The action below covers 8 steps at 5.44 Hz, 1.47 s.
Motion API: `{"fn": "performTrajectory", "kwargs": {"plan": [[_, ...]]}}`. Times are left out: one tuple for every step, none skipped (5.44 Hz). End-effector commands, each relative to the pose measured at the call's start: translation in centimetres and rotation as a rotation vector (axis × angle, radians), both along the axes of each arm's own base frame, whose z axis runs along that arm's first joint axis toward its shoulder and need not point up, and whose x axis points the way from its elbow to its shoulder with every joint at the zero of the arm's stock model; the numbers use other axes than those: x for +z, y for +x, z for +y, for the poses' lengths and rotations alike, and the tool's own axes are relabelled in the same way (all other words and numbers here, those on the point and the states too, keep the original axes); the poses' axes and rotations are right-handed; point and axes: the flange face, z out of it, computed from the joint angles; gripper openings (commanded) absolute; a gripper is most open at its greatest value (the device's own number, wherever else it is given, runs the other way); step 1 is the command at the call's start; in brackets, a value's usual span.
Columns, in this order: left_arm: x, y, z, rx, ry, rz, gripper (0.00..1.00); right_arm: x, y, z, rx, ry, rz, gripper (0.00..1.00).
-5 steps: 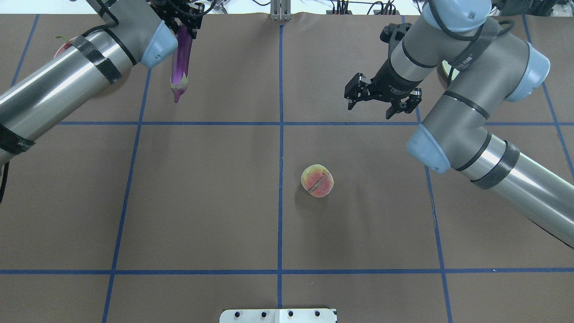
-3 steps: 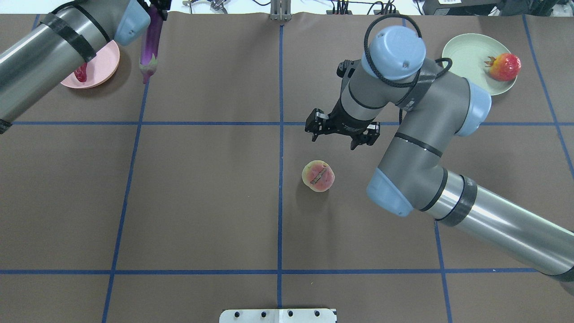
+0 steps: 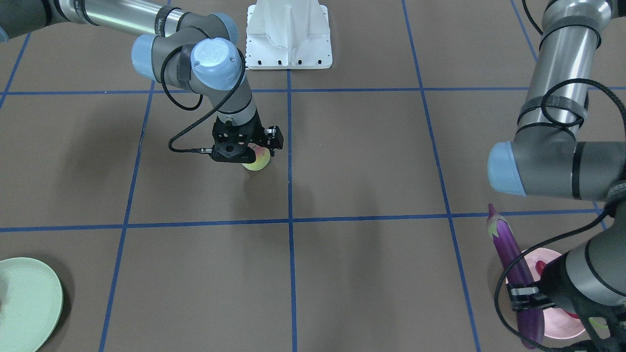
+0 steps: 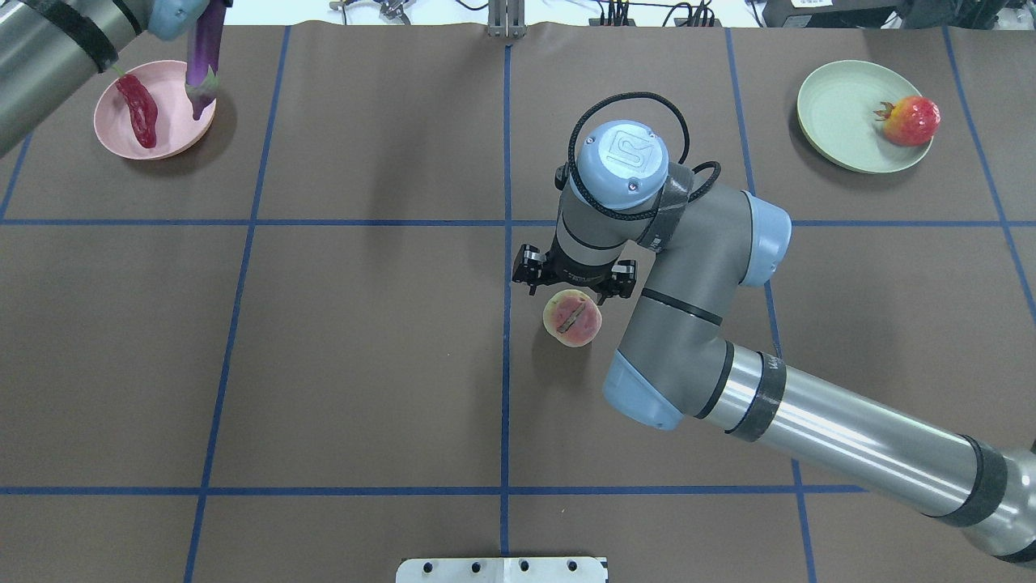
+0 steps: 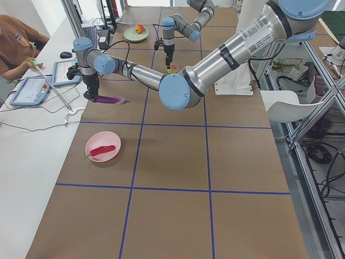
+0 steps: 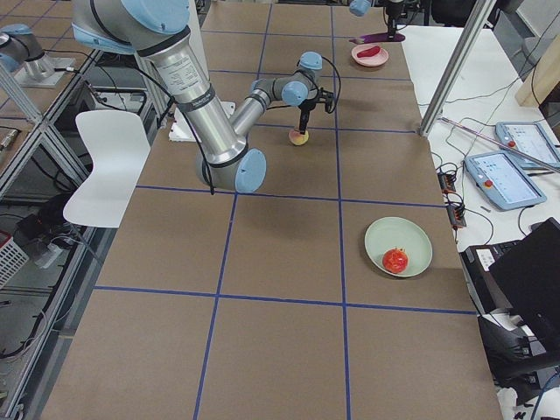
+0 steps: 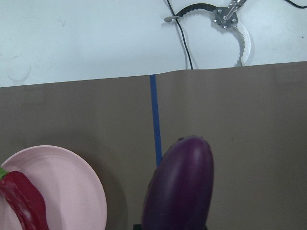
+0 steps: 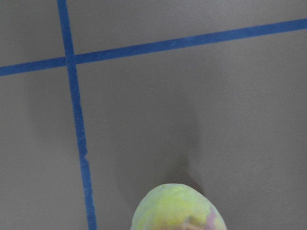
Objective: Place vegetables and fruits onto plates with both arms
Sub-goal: 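Grasp the yellow-pink peach with the right gripper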
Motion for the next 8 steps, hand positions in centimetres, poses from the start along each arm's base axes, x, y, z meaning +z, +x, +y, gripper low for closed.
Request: {"fn": "performTrajectory", "kwargs": {"plan": [[0.2, -0.4, -0.2, -0.005, -0.002, -0.001, 0.0, 1.0, -0.5, 0.0, -0.004, -0.016, 0.021, 1.0], [0.1, -0.5, -0.2, -0.007, 0.001, 0.0, 0.0, 1.3, -0.5, 0.0, -0.006, -0.025, 0.03, 1.0], [0.1, -0.5, -0.2, -0.006, 0.001, 0.001, 0.0, 1.7, -0.7, 0.2, -0.008, -0.026, 0.037, 1.0], [0.1, -0.7, -0.2, -0.008, 0.001, 0.0, 0.0, 2.3, -1.3, 0.4, -0.013, -0.031, 0.05, 1.0], [0.1, -0.8, -0.3, -0.01, 0.001, 0.0, 0.0, 2.3, -1.6, 0.3, -0.013, -0.032, 0.052, 1.0], [0.1, -0.9, -0.3, -0.012, 0.0, 0.0, 0.0, 2.8, -2.2, 0.6, -0.021, -0.035, 0.06, 1.0], [0.1, -0.9, -0.3, -0.012, 0.002, 0.001, 0.0, 3.2, -2.6, 0.8, -0.026, -0.038, 0.065, 1.0], [0.0, -0.9, -0.3, -0.012, 0.003, 0.001, 0.0, 2.8, -2.7, 0.9, -0.027, -0.035, 0.06, 1.0]]}}
